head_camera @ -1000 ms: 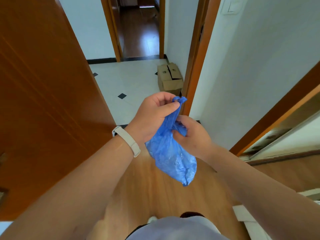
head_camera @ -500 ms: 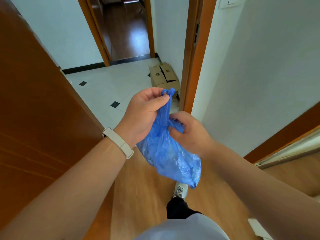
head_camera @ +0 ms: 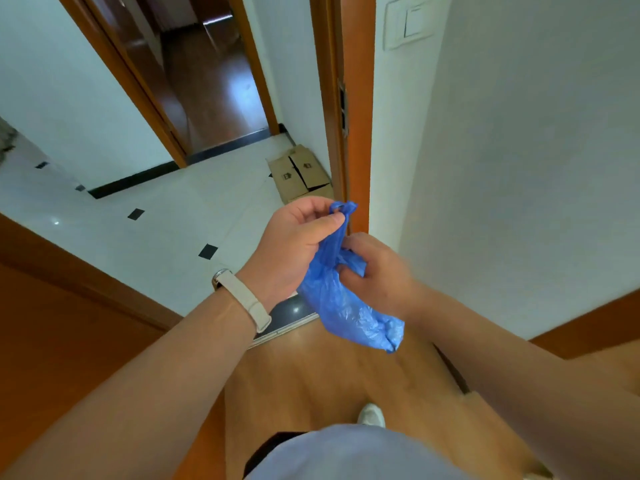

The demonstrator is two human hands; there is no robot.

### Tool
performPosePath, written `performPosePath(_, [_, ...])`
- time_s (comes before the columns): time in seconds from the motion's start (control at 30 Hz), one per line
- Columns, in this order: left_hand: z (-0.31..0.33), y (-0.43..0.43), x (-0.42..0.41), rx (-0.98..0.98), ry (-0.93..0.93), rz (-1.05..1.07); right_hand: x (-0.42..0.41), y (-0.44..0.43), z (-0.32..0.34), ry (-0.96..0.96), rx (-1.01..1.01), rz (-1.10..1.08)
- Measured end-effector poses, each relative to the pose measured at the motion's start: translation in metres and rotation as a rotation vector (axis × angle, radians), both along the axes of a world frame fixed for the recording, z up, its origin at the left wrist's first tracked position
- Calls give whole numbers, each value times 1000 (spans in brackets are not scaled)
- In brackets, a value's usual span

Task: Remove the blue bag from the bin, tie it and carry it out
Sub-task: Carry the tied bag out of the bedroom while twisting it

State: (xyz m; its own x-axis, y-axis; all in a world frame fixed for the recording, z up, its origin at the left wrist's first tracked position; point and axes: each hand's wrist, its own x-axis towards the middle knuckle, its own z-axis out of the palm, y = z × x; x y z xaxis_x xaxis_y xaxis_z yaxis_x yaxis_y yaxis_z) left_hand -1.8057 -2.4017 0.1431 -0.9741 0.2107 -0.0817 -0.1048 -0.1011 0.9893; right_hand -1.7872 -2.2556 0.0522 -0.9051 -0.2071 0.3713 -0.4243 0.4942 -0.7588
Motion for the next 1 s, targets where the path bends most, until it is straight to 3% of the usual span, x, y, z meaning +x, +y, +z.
performPosePath(0.37, [-8,73,-92,3,-54,-176,-56,61,-5,-83,75,-251])
performPosePath(1.0, [-53,137,-235,-27,-186,-811,-131,80,-34,-248,207,-862])
